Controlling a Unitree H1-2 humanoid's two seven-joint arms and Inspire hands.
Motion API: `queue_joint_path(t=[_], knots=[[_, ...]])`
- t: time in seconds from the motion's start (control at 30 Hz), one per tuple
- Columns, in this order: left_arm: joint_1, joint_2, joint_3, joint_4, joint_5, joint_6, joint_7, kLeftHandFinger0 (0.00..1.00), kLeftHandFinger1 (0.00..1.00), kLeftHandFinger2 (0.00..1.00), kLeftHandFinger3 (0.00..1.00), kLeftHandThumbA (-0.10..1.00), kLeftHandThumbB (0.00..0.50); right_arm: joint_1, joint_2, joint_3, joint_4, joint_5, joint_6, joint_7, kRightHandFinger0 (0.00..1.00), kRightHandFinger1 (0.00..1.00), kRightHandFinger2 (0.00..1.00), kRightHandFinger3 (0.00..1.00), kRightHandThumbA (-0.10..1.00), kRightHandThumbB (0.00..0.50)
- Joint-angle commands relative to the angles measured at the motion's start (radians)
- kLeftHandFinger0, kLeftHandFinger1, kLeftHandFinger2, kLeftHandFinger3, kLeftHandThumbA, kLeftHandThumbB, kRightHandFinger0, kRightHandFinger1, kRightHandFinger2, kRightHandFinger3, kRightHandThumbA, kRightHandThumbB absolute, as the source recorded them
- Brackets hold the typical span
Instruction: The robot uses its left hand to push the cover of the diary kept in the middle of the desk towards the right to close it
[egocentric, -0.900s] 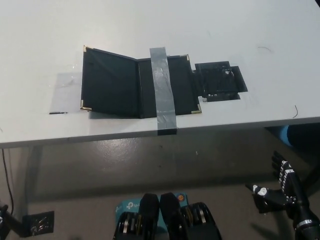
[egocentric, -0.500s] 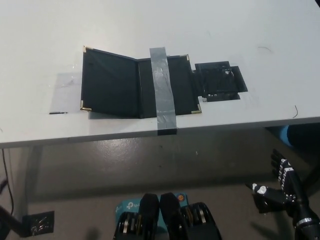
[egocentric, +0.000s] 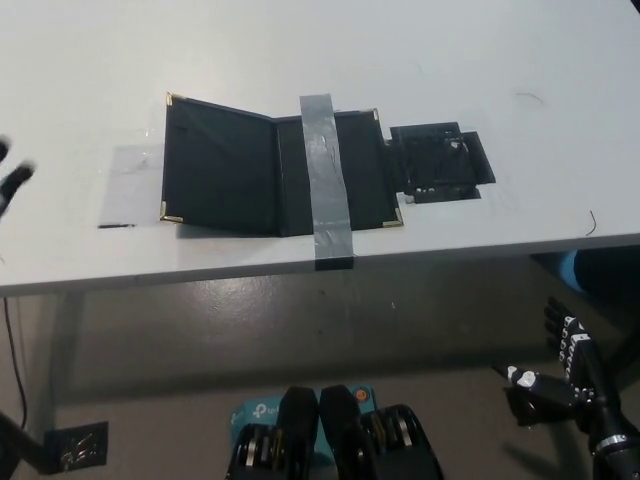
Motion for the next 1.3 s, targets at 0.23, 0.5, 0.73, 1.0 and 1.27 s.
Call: queue_joint_path(t=[0.23,0.5,0.73,1.0,1.27], knots=[[-0.221,-0.105,-0.077,0.413,-0.050,0.091,0.088,1.00,1.00,1.00,1.00,1.00,0.270,-0.032,-0.024,-0.012,-0.021,0.014,-0.030,0.014,1.00,1.00,1.00,1.00,1.00,0.500],[-0.330,-0.169,-0.075,0.802,0.092,-0.019,0.055,1.00,1.00,1.00,1.00,1.00,0.230,-0.034,-0.020,-0.015,-0.024,0.018,-0.035,0.015,1.00,1.00,1.00,1.00,1.00,0.500],[-0.388,-0.173,-0.043,0.923,0.134,-0.040,0.057,1.00,1.00,1.00,1.00,1.00,0.274,-0.037,-0.022,-0.014,-0.022,0.015,-0.039,0.018,1.00,1.00,1.00,1.00,1.00,0.500],[-0.436,-0.183,0.043,0.948,0.109,-0.057,0.052,1.00,1.00,1.00,1.00,1.00,0.300,-0.030,-0.021,-0.016,-0.029,0.007,-0.038,0.008,1.00,1.00,1.00,1.00,1.00,0.500],[-0.459,-0.185,0.115,0.943,0.113,-0.073,0.083,1.00,1.00,1.00,1.00,1.00,0.346,-0.024,-0.020,-0.020,-0.030,0.013,-0.041,0.009,1.00,1.00,1.00,1.00,1.00,0.500]])
